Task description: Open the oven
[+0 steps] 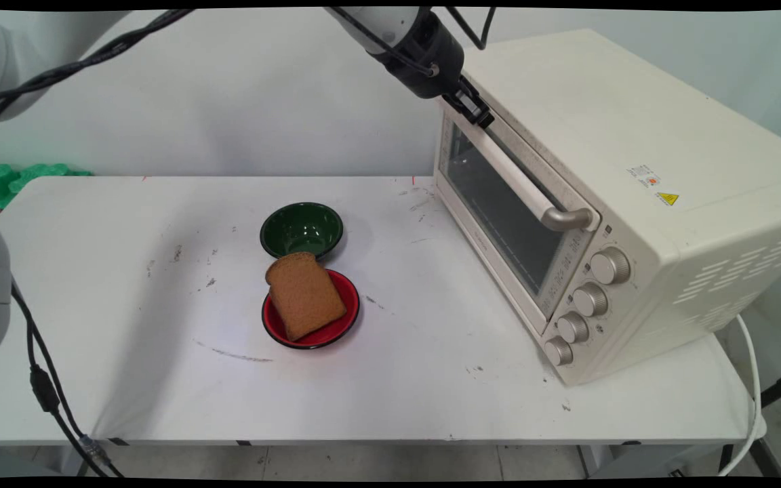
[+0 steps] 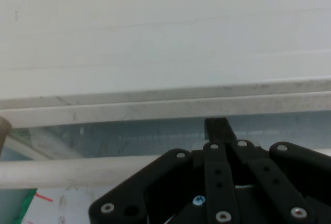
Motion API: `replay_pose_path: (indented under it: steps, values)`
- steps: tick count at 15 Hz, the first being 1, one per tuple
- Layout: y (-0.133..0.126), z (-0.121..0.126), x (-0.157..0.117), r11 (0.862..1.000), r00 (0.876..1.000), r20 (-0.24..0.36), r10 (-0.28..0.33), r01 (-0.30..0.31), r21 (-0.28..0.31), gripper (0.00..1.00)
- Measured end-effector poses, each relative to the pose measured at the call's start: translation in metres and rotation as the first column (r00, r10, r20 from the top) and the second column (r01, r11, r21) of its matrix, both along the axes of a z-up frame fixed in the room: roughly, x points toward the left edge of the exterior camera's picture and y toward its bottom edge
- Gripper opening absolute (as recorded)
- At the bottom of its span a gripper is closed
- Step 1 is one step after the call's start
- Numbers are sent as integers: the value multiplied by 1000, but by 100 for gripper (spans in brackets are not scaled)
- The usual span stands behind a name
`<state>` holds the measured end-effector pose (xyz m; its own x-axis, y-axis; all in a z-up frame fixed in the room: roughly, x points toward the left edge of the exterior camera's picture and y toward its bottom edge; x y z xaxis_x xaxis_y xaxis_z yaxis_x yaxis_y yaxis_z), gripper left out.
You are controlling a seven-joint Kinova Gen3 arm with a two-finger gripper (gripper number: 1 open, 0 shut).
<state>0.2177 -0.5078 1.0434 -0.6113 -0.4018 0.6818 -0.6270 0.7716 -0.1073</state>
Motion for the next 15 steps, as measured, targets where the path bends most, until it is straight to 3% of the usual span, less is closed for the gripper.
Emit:
replay_pose_path:
  steps: [15]
  values:
    - [35, -18, 38, 997, 998, 64, -15, 10, 79, 0]
